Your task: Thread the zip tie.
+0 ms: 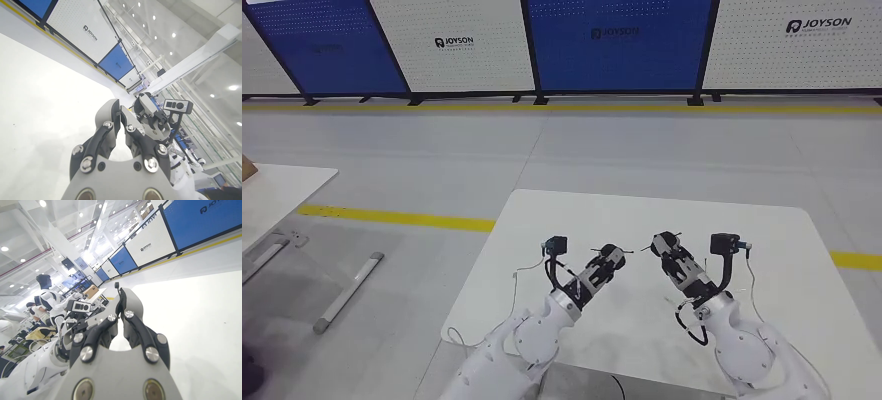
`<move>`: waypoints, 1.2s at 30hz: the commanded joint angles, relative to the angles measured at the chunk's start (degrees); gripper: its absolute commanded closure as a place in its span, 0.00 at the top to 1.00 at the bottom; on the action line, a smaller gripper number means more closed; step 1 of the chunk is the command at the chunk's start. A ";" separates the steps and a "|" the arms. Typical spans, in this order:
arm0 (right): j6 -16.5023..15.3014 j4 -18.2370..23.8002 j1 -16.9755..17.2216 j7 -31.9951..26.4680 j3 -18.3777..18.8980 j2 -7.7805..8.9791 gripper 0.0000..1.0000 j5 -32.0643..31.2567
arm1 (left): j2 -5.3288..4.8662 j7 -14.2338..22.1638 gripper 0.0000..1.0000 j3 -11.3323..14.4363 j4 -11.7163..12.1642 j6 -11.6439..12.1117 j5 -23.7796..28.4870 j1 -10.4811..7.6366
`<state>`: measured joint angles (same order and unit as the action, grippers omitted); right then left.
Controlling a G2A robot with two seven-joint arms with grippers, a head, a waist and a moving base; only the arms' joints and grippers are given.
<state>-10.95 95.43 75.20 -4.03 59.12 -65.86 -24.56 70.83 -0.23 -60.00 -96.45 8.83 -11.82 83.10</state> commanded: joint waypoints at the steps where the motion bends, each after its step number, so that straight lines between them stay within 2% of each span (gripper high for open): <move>1: 0.00 0.00 0.00 0.00 0.00 0.00 0.00 0.00 | -0.07 2.62 0.00 -0.80 0.25 0.94 3.86 -0.12; 13: 0.10 0.05 0.14 0.08 -0.02 -0.03 0.00 -0.12 | -0.14 3.28 0.00 -1.29 0.41 1.24 4.71 -0.16; 18: 1.75 1.19 1.55 5.18 -0.59 -0.57 0.00 -3.40 | -0.14 3.28 0.00 -1.29 0.41 1.24 4.71 -0.16; 20: 2.70 1.36 1.68 4.14 -1.31 -0.74 0.00 -4.48 | -0.14 3.28 0.00 -1.29 0.41 1.24 4.71 -0.16; 32: 2.66 1.48 1.84 4.15 -1.25 -0.82 0.00 -4.11 | -0.14 3.28 0.00 -1.29 0.41 1.24 4.71 -0.16; 36: 1.31 1.19 1.49 4.48 -1.41 -1.22 0.00 -3.21 | -0.14 3.28 0.00 -1.29 0.41 1.24 4.71 -0.16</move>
<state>-9.15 96.85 76.84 0.19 57.80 -66.97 -27.96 70.69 3.05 -61.30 -96.04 10.07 -7.11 82.94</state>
